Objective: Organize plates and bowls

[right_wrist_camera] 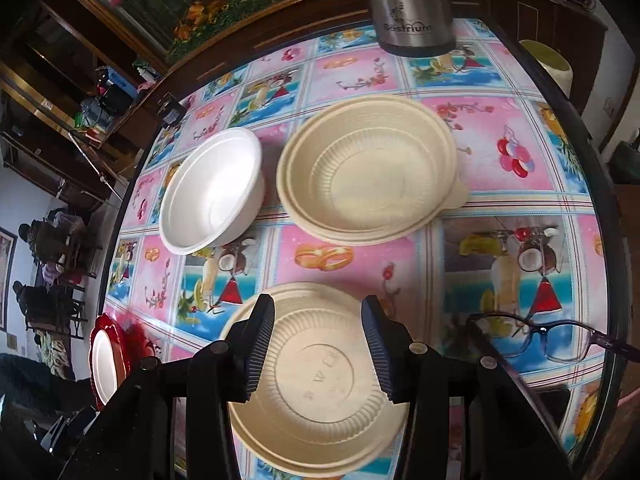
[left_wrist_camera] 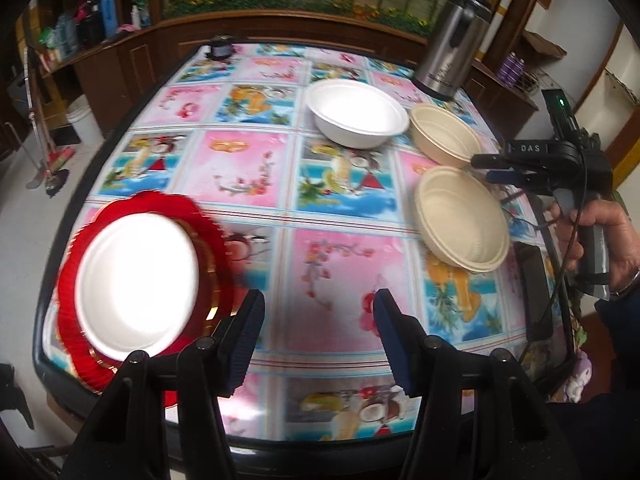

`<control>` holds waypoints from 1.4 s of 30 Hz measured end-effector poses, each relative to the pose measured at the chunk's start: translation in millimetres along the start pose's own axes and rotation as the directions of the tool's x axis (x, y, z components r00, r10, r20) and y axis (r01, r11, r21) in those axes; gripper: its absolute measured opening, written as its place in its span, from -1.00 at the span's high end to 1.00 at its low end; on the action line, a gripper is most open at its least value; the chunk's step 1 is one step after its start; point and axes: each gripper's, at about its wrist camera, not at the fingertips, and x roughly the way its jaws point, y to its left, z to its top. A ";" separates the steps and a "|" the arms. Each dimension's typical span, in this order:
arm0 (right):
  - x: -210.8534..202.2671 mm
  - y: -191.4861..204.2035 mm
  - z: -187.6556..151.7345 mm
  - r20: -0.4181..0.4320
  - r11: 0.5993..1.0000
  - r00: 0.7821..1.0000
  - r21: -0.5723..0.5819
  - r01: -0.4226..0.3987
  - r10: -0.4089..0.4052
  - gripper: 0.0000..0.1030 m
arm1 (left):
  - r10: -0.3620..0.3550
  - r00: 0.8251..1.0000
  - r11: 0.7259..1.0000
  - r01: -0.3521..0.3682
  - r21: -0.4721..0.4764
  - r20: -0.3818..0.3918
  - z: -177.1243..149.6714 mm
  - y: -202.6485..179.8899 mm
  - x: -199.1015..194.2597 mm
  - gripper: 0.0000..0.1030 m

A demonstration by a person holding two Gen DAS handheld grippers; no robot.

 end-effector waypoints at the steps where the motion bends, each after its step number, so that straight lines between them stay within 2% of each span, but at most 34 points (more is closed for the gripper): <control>1: 0.4 -3.2 0.5 0.000 1.000 1.000 0.002 0.004 -0.004 0.05 | -0.008 1.000 1.000 0.008 0.008 -0.008 1.2 -4.3 3.3 -0.08; 8: 3.5 -25.1 -1.6 -0.028 0.999 0.999 0.029 0.020 -0.019 0.05 | -0.041 0.998 0.999 0.042 0.018 -0.055 7.5 -18.4 21.8 -0.08; 11: 7.2 -26.8 -7.1 -0.050 0.999 0.999 0.036 -0.001 0.003 0.05 | -0.054 0.996 0.998 0.055 0.012 -0.071 9.3 -21.8 28.0 -0.08; 17: 19.0 -2.5 -30.6 -0.123 0.998 0.990 -0.004 -0.066 0.065 0.04 | -0.073 0.991 0.997 0.073 -0.001 -0.111 9.4 -25.3 42.1 -0.08; 22: 32.9 30.8 -61.7 -0.230 0.986 0.965 -0.074 -0.147 0.127 0.04 | -0.101 0.982 0.994 0.095 -0.044 -0.162 1.8 -20.9 60.7 -0.09; 27: 39.8 48.9 -82.1 -0.272 0.976 0.955 -0.150 -0.161 0.115 0.04 | -0.138 0.974 0.987 0.119 -0.110 -0.178 -5.1 -10.4 77.2 -0.06; 28: 40.4 50.3 -85.2 -0.270 0.975 0.957 -0.162 -0.154 0.106 0.20 | -0.135 0.974 0.986 0.114 -0.118 -0.182 -5.6 -8.6 80.7 -0.01; 29: 41.3 51.4 -88.2 -0.272 0.974 0.958 -0.172 -0.145 0.095 0.50 | -0.133 0.974 0.987 0.113 -0.116 -0.185 -5.7 -8.2 83.5 0.23; 30: 43.8 53.1 -91.1 -0.286 0.973 0.954 -0.183 -0.144 0.088 0.61 | -0.136 0.973 0.987 0.117 -0.111 -0.186 -6.3 -9.2 85.4 0.39; 31: 45.9 54.5 -94.6 -0.299 0.970 0.950 -0.188 -0.151 0.090 0.67 | -0.134 0.973 0.988 0.116 -0.106 -0.189 -7.2 -11.0 86.9 0.43; 36: 45.5 63.1 -106.7 -0.300 0.962 0.951 -0.225 -0.153 0.081 0.67 | -0.097 0.977 0.993 0.083 -0.078 -0.191 -10.0 -15.1 87.5 0.42; 39: 45.2 64.3 -110.6 -0.325 0.956 0.941 -0.235 -0.174 0.091 0.67 | -0.078 0.980 0.995 0.066 -0.074 -0.182 -10.8 -13.1 85.2 0.24; 42: 48.0 73.2 -118.0 -0.349 0.948 0.933 -0.255 -0.189 0.092 0.67 | -0.018 0.986 1.000 0.015 -0.022 -0.167 -13.3 -15.5 82.6 0.25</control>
